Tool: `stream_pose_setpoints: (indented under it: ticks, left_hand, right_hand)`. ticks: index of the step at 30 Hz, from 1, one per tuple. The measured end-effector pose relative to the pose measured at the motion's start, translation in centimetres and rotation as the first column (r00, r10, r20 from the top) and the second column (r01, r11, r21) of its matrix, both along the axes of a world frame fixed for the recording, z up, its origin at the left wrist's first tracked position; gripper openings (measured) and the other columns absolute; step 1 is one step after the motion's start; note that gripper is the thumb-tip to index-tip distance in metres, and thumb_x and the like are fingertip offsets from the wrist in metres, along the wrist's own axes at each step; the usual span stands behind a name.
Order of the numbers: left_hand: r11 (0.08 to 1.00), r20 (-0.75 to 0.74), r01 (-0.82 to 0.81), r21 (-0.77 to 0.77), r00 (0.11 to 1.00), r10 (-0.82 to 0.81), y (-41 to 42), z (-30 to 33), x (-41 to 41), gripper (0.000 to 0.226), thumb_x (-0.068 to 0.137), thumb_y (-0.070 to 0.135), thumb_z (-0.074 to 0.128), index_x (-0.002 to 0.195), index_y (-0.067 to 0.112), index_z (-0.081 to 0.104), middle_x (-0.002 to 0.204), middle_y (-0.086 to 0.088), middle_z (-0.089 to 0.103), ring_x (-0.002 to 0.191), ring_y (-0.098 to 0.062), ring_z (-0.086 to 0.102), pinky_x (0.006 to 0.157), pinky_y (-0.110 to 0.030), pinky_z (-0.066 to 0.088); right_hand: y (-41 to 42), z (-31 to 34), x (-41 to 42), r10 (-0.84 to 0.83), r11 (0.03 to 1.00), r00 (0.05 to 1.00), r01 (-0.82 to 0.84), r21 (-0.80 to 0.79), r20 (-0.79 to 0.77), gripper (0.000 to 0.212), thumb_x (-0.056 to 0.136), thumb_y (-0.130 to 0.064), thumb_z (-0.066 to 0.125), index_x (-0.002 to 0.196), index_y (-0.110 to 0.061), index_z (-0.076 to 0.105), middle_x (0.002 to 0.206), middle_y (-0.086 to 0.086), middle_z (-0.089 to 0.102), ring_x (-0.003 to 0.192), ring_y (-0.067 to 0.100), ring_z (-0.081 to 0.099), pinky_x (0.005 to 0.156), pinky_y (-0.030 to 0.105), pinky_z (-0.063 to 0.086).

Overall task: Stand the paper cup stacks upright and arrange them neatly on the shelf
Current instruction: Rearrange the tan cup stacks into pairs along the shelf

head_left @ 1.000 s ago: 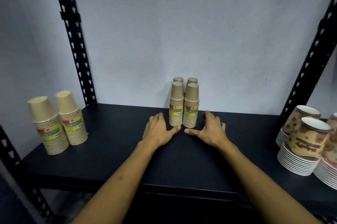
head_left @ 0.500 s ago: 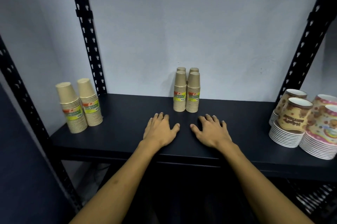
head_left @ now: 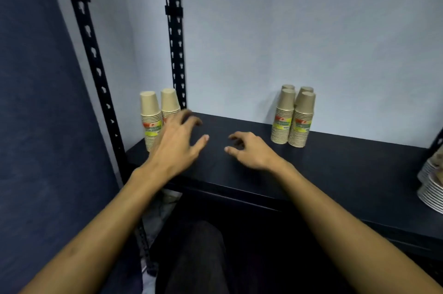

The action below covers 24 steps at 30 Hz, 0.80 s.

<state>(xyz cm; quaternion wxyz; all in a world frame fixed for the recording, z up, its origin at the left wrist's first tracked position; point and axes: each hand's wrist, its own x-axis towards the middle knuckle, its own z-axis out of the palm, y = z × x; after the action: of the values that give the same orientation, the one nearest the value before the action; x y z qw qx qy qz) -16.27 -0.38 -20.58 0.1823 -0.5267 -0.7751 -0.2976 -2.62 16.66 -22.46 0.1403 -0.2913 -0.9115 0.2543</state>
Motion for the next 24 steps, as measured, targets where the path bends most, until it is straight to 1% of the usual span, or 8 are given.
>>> stream_pose_setpoints:
  ticks: [2,4,7,9,11,13,17,24]
  left_hand:
    - [0.979,0.064,-0.103,0.173,0.994,0.093,-1.3,1.5,-2.1,0.039,0.091,0.033,0.069,0.123,0.014,0.058,0.153,-0.014,0.034,0.137,-0.035,0.037,0.104,-0.048,0.042]
    - [0.953,0.129,-0.203,0.224,0.976,0.178,-2.0,2.4,-4.3,0.048,0.09,0.031,0.069,0.13,0.013,0.05,0.157,-0.016,0.026,0.14,-0.036,0.034,0.106,-0.047,0.04]
    - [0.947,0.28,-0.264,0.184,0.937,0.207,-2.3,2.4,-7.1,0.068,0.093,0.037,0.065,0.146,0.009,0.033,0.154,-0.019,0.031,0.139,-0.037,0.038,0.108,-0.044,0.037]
    - [0.953,0.437,-0.288,0.092,0.872,0.221,-2.1,1.5,-8.2,0.079,0.097,0.045,0.061,0.153,0.009,0.02,0.155,-0.022,0.034,0.137,-0.039,0.043,0.106,-0.046,0.039]
    - [0.962,0.55,-0.272,0.026,0.808,0.213,-1.8,0.3,-8.9,0.08,0.098,0.05,0.055,0.155,0.011,0.015,0.148,-0.022,0.048,0.131,-0.04,0.051,0.098,-0.044,0.044]
    - [0.972,0.618,-0.232,0.026,0.768,0.166,-1.7,-1.0,-9.3,0.07,0.101,0.047,0.053,0.152,0.012,0.021,0.142,-0.017,0.056,0.126,-0.035,0.057,0.088,-0.035,0.043]
    - [0.979,0.605,-0.192,0.073,0.788,0.11,-1.3,-3.5,-9.9,0.053,0.102,0.039,0.053,0.143,0.011,0.035,0.141,-0.008,0.057,0.127,-0.028,0.056,0.089,-0.029,0.04]
    - [0.987,0.567,-0.114,0.111,0.823,0.032,0.2,-5.0,-10.6,0.05,0.101,0.04,0.054,0.139,0.011,0.04,0.14,-0.008,0.059,0.127,-0.026,0.056,0.095,-0.029,0.041]
  right_hand:
    - [-0.9,1.3,-3.1,0.074,0.997,0.994,-0.076,-0.023,-0.079,0.051,0.094,-0.042,0.067,0.137,-0.017,0.057,0.126,0.005,0.066,0.12,0.022,0.061,0.107,0.037,0.046]
    - [-1.9,2.6,-6.2,0.127,0.989,0.978,-0.137,-0.05,-0.165,0.05,0.095,-0.039,0.067,0.137,-0.014,0.056,0.123,0.006,0.066,0.116,0.022,0.062,0.104,0.036,0.048]
    - [-2.7,3.7,-10.5,0.133,0.974,0.954,-0.176,-0.142,-0.27,0.055,0.097,-0.036,0.065,0.143,-0.011,0.049,0.132,0.012,0.062,0.121,0.025,0.06,0.104,0.039,0.049]
    - [-3.0,3.8,-12.8,0.088,0.946,0.942,-0.18,-0.268,-0.324,0.06,0.098,-0.036,0.064,0.148,-0.01,0.043,0.139,0.013,0.058,0.126,0.025,0.058,0.1,0.033,0.048]
    - [-3.1,3.2,-14.6,0.036,0.894,0.931,-0.192,-0.404,-0.363,0.065,0.096,-0.031,0.068,0.15,-0.008,0.04,0.144,0.014,0.055,0.128,0.025,0.057,0.094,0.029,0.045]
    - [-3.2,2.2,-15.7,0.02,0.835,0.919,-0.233,-0.499,-0.395,0.066,0.093,-0.023,0.072,0.149,-0.007,0.041,0.143,0.013,0.056,0.123,0.022,0.059,0.092,0.027,0.046]
    - [-2.8,-0.1,-16.4,0.082,0.801,0.892,-0.324,-0.504,-0.444,0.065,0.09,-0.009,0.075,0.146,-0.004,0.044,0.14,0.012,0.061,0.123,0.022,0.061,0.105,0.036,0.049]
    - [-0.7,-1.4,-14.3,0.132,0.848,0.852,-0.362,-0.388,-0.507,0.06,0.086,-0.013,0.079,0.139,-0.007,0.051,0.133,0.01,0.064,0.119,0.02,0.064,0.101,0.033,0.052]
